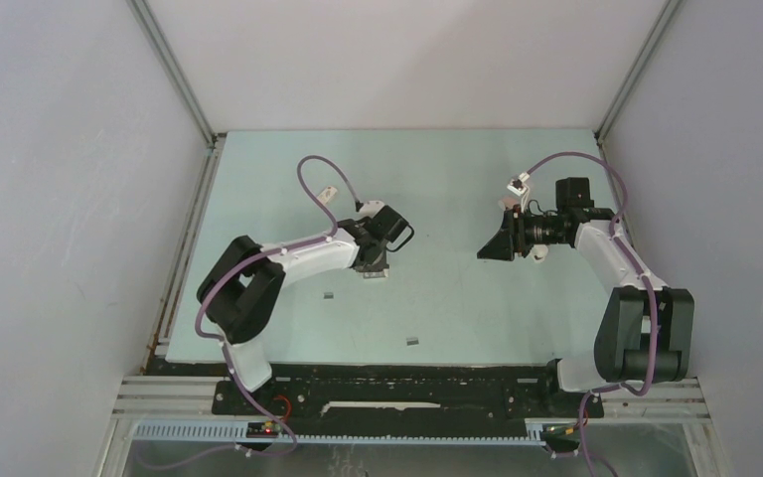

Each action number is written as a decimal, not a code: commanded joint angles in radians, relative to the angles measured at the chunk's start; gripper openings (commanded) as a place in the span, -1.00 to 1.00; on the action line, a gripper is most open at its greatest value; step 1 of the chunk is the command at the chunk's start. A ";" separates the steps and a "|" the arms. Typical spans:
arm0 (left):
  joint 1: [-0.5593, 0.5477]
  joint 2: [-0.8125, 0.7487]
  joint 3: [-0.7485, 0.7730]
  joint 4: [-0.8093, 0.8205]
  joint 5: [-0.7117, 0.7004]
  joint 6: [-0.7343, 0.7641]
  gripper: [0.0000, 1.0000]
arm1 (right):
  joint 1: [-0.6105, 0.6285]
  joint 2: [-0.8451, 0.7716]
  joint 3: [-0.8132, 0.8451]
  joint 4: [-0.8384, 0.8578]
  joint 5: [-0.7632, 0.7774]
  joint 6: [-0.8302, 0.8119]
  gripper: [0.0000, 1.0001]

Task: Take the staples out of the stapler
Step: Place the staple in the staple box.

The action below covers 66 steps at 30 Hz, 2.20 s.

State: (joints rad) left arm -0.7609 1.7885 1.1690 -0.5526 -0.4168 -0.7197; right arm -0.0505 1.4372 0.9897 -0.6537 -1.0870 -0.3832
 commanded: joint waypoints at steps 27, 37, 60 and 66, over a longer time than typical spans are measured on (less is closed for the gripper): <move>0.017 0.024 0.005 0.048 -0.022 -0.052 -0.86 | 0.003 0.007 0.001 0.007 -0.011 -0.011 0.09; 0.018 0.031 -0.005 0.048 -0.017 -0.057 -0.86 | 0.001 0.003 0.002 0.008 -0.012 -0.011 0.09; 0.012 0.011 -0.029 0.030 -0.018 -0.073 -0.86 | 0.001 0.000 0.000 0.006 -0.015 -0.011 0.10; 0.009 0.005 -0.036 0.024 -0.020 -0.079 -0.86 | 0.001 0.000 0.000 0.007 -0.014 -0.010 0.10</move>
State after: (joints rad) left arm -0.7498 1.8145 1.1606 -0.5259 -0.4156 -0.7712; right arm -0.0502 1.4406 0.9901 -0.6537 -1.0863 -0.3832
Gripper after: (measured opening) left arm 0.176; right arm 0.546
